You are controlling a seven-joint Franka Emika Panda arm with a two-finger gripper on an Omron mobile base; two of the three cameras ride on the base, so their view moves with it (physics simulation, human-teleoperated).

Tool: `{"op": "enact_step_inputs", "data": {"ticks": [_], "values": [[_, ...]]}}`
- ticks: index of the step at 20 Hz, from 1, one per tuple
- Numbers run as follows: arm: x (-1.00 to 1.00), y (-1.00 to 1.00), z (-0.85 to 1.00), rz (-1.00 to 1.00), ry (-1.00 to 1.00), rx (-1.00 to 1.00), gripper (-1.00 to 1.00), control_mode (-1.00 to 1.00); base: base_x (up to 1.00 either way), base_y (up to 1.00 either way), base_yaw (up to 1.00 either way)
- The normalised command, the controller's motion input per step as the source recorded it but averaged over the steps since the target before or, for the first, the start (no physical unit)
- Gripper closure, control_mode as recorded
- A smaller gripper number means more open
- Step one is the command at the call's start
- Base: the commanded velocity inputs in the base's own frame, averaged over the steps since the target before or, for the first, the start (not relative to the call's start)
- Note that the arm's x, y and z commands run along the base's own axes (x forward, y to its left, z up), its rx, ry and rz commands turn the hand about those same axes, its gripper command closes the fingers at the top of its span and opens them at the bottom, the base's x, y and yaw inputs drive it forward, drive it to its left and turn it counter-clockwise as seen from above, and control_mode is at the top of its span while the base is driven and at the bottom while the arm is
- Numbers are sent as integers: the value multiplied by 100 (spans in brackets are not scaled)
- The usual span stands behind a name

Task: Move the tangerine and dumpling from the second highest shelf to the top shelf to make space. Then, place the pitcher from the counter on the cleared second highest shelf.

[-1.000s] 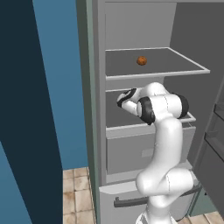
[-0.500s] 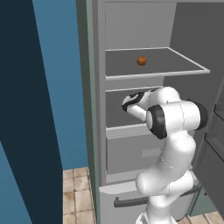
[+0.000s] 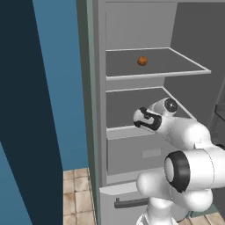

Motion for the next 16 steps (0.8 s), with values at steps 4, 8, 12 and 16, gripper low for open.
{"op": "enact_step_inputs", "data": {"ticks": [4, 8, 12, 16], "values": [[-98, 0, 100, 2, 0, -1, 100, -100, 0, 0, 0], [-79, -1, 100, 0, 3, 0, 100, -100, 0, 0, 0], [-73, -12, 100, 0, 2, 0, 100, -100, 0, 0, 0], [-64, -28, 100, 0, 0, 0, 100, -100, 0, 0, 0]]}}
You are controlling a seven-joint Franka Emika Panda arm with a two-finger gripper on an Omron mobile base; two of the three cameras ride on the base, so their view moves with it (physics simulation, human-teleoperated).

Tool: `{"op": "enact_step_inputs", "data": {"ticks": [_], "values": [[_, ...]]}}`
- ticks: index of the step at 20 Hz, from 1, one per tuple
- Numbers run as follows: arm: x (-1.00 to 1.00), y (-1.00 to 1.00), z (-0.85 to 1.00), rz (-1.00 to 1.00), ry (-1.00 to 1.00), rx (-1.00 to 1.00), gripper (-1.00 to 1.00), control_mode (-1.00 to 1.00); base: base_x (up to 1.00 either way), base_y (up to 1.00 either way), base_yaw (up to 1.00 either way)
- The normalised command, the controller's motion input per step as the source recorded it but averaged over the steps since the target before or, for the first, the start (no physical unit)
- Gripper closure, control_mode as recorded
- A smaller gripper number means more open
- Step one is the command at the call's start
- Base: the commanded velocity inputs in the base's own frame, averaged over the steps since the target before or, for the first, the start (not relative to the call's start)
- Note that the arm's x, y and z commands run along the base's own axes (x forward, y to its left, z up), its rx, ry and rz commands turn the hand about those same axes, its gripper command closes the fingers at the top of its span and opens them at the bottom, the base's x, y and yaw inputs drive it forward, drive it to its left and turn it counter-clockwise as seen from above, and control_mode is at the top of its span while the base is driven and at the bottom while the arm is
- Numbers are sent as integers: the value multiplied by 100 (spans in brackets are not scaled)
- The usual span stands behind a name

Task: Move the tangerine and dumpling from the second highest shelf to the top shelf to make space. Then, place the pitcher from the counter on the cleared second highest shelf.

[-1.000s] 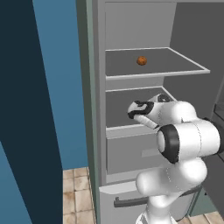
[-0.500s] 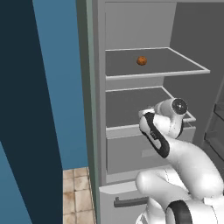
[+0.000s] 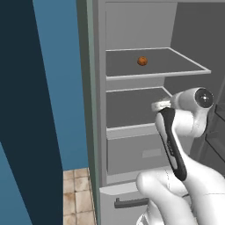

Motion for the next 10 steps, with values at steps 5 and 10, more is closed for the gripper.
{"op": "enact_step_inputs", "data": {"ticks": [5, 10], "values": [[-30, -29, 100, 0, 0, 0, 100, -100, 0, 0, 0], [-5, -33, 96, -1, 0, 0, 100, -100, 0, 0, 0]]}}
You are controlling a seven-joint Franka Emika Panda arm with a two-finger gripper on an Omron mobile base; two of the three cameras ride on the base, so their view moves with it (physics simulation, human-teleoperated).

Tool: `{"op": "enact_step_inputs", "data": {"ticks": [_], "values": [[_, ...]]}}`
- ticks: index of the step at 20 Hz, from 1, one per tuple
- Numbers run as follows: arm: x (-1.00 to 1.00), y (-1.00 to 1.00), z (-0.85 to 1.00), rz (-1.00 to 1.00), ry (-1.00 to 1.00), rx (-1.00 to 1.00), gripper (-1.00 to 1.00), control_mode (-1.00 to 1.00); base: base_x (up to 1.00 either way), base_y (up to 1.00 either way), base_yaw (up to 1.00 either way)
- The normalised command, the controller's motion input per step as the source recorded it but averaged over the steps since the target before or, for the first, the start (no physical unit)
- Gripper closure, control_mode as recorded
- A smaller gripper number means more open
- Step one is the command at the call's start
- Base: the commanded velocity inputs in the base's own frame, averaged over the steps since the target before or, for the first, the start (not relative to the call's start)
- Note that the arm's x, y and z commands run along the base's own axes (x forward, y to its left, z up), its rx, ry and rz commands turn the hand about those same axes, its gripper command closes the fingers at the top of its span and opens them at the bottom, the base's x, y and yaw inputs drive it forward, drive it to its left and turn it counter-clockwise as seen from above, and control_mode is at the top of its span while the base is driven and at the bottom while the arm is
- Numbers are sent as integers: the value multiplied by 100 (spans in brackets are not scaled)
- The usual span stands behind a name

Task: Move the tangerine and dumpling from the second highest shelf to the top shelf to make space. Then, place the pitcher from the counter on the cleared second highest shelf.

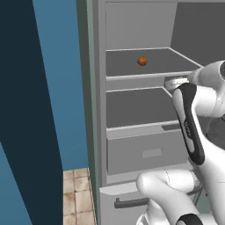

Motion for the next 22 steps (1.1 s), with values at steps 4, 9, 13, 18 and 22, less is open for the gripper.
{"op": "enact_step_inputs", "data": {"ticks": [4, 9, 13, 18, 22], "values": [[0, -47, 64, -3, 0, 0, 100, -100, 0, 0, 0], [34, -51, 16, 0, 0, 0, 100, -100, 0, 0, 0], [69, -35, 0, 0, 0, 1, 100, -100, 0, 0, 0], [82, -22, -20, 0, 0, 2, 100, -100, 0, 0, 0], [77, -17, -43, 0, 2, 2, 100, -100, 0, 0, 0]]}}
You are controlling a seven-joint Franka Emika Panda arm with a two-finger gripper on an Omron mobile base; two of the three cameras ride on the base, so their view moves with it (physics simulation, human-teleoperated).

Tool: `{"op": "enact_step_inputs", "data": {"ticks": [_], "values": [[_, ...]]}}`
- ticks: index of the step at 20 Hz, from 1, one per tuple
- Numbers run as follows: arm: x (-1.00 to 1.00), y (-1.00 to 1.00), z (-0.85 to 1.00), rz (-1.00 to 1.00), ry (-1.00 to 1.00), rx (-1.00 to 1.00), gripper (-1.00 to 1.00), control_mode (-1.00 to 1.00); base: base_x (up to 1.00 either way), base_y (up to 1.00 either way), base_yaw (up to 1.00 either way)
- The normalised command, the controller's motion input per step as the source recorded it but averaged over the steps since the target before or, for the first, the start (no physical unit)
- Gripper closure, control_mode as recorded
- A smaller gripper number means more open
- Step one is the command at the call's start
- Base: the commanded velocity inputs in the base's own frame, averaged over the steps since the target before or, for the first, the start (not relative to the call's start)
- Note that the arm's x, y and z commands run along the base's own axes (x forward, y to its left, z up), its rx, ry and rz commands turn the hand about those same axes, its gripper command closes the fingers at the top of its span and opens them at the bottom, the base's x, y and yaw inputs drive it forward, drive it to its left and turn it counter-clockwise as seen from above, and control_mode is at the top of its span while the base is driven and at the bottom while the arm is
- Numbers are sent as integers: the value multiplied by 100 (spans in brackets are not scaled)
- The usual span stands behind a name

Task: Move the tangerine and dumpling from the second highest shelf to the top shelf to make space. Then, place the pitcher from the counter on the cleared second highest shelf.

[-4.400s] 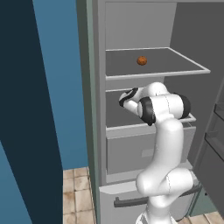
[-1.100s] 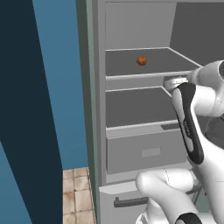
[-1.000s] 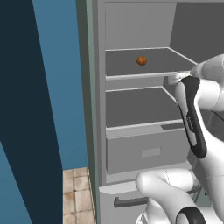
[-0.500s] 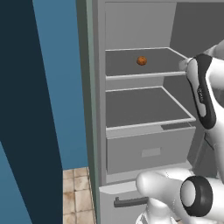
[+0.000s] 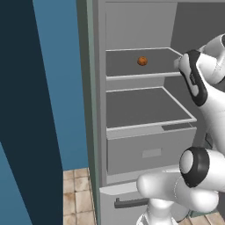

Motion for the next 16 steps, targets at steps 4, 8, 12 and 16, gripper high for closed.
{"op": "enact_step_inputs", "data": {"ticks": [4, 8, 12, 16], "values": [[73, -7, -54, 1, 3, 0, 100, -100, 0, 0, 0], [80, 0, -41, 1, 1, 0, 100, -100, 0, 0, 0], [80, 0, -32, 1, 0, 0, 100, -100, 0, 0, 0], [78, 0, -27, 0, 0, 0, -100, -100, 0, 0, 0]]}}
